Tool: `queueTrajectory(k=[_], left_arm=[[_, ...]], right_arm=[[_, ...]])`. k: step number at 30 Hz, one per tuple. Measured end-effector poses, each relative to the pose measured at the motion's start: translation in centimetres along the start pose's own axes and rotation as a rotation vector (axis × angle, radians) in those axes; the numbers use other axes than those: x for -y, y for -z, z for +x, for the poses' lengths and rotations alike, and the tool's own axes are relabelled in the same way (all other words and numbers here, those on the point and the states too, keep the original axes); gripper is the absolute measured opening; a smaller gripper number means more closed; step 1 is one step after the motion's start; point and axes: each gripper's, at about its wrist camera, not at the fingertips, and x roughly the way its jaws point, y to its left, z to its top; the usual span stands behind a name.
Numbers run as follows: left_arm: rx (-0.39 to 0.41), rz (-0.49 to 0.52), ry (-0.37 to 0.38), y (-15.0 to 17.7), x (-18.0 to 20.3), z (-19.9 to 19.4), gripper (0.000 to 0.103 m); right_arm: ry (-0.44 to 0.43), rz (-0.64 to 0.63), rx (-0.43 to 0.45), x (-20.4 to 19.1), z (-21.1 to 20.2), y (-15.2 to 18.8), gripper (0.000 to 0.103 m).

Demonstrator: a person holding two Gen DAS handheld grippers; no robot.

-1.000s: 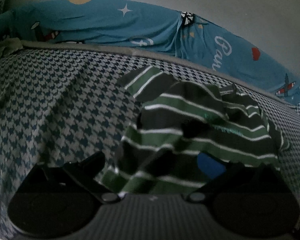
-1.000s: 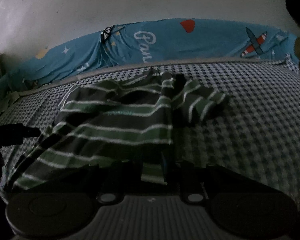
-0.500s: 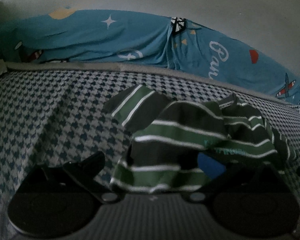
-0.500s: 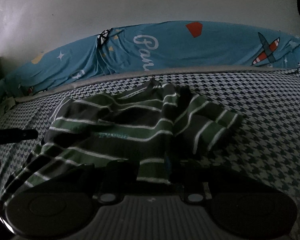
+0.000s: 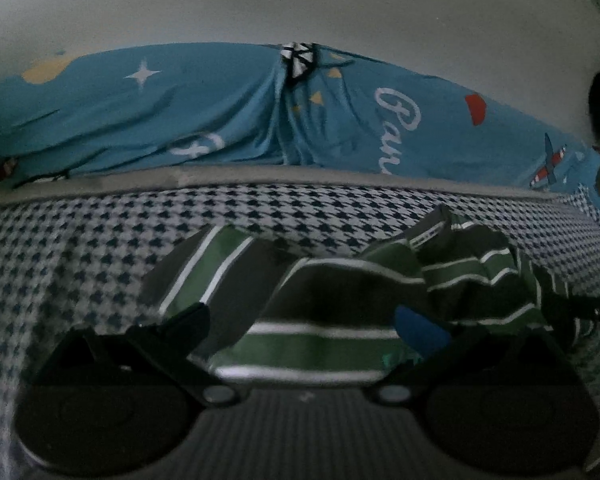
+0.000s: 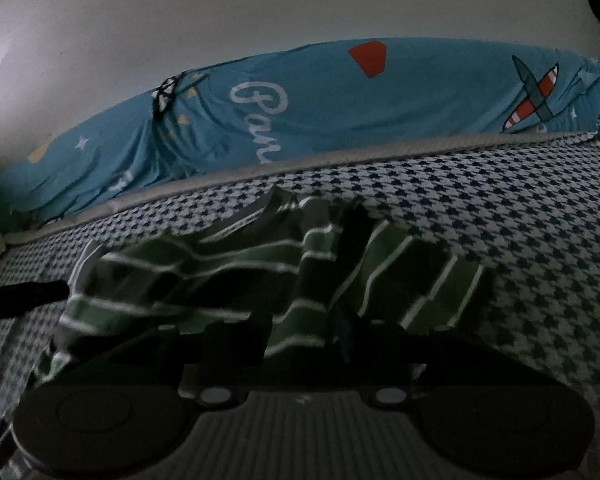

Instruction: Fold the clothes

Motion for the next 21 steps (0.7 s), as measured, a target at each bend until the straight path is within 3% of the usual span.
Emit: queueTrajectory(k=[15, 21], left_arm=[[-0.047, 0.101, 0.083, -1.3, 0.9, 6.0, 0.103], [-0.063, 0.139, 0.1, -1.5, 1.4, 7.8, 0.103]], right_arm=[[0.037, 0.019, 0.056, 1.7, 6.8, -4.4, 0.049], [0.049, 0.005, 0.041, 1.8, 9.8, -5.5, 0.053]])
